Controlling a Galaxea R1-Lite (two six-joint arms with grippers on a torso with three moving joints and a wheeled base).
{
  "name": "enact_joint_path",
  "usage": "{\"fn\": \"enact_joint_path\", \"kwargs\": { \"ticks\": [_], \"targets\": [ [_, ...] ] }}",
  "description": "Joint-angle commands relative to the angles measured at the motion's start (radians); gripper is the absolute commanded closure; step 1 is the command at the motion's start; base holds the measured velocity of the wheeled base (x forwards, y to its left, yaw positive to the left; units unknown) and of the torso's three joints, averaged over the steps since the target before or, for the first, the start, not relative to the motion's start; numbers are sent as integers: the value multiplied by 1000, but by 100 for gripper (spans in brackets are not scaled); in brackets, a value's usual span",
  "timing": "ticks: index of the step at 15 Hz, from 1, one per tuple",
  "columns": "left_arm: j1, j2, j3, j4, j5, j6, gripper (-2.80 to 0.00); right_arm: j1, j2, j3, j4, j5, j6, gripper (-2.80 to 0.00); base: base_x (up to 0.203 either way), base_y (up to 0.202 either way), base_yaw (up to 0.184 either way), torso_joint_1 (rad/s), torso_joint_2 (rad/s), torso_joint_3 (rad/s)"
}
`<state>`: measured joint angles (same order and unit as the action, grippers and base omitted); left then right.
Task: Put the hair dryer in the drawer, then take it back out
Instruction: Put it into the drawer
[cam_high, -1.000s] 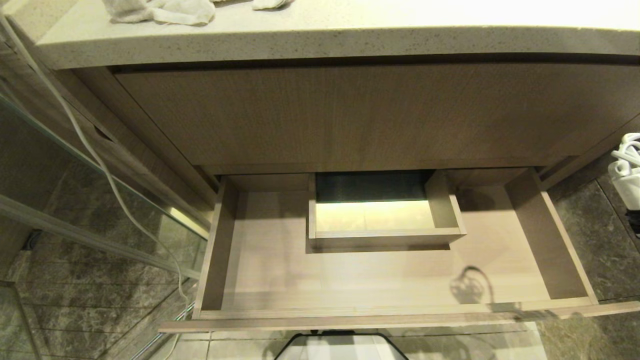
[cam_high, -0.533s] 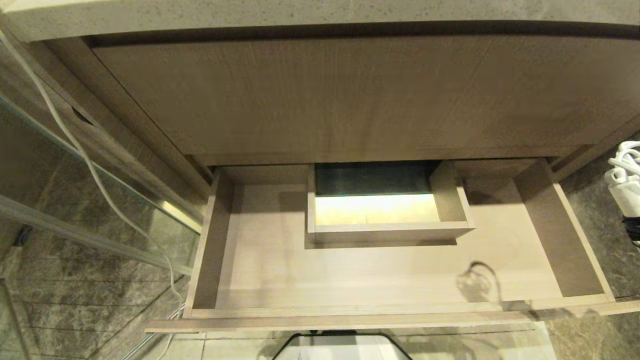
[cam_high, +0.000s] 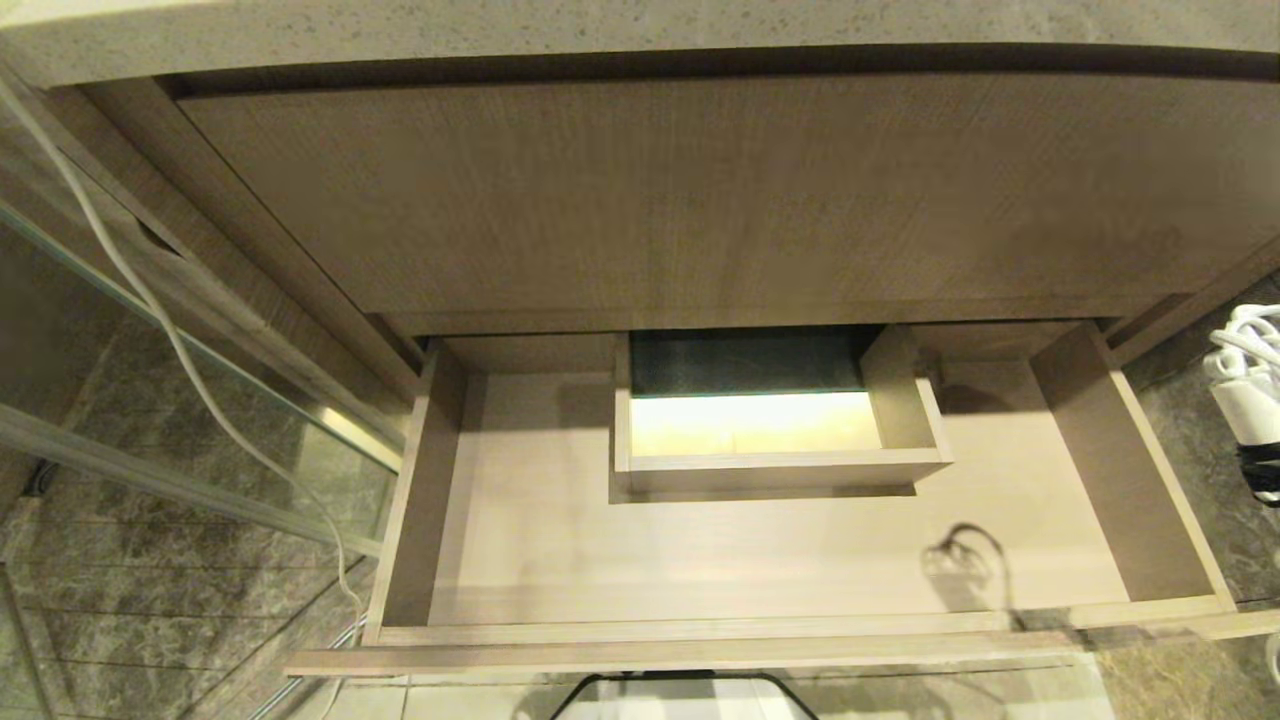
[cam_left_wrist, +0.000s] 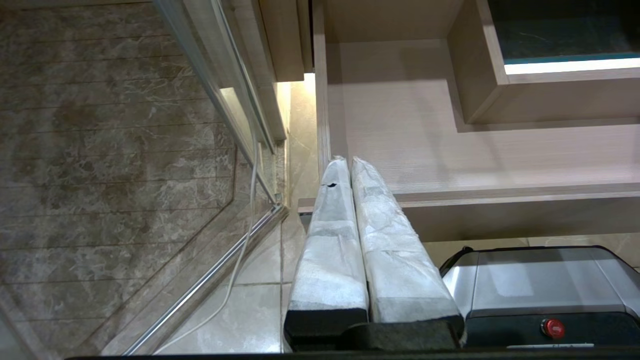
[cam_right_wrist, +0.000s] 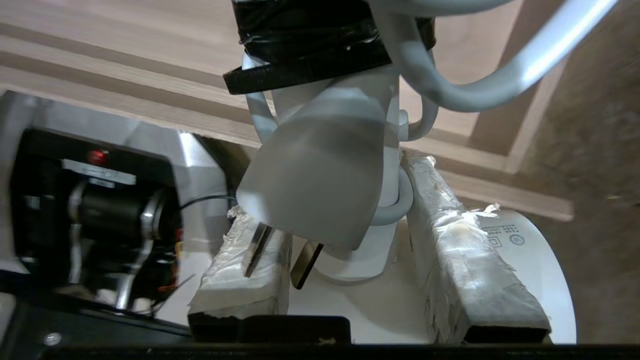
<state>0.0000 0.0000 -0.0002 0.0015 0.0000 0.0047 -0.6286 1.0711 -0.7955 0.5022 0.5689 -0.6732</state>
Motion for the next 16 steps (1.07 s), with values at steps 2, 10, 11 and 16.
{"fn": "enact_joint_path", "kwargs": {
  "ticks": [2,10,11,16],
  "targets": [
    [0,0,0,0,0,0,0,1,78,-10,9,-1,5,0,0,0,0,23,1,39],
    [0,0,2,0,0,0,0,95,283,-98,49,-70,186,0,0,0,0,2,1,5],
    [0,0,0,0,0,0,0,110,305,-114,46,-90,205,0,0,0,0,0,0,0],
    [0,0,2,0,0,0,0,215,471,-181,-75,-297,350,0,0,0,0,0,0,0]
  ]
}}
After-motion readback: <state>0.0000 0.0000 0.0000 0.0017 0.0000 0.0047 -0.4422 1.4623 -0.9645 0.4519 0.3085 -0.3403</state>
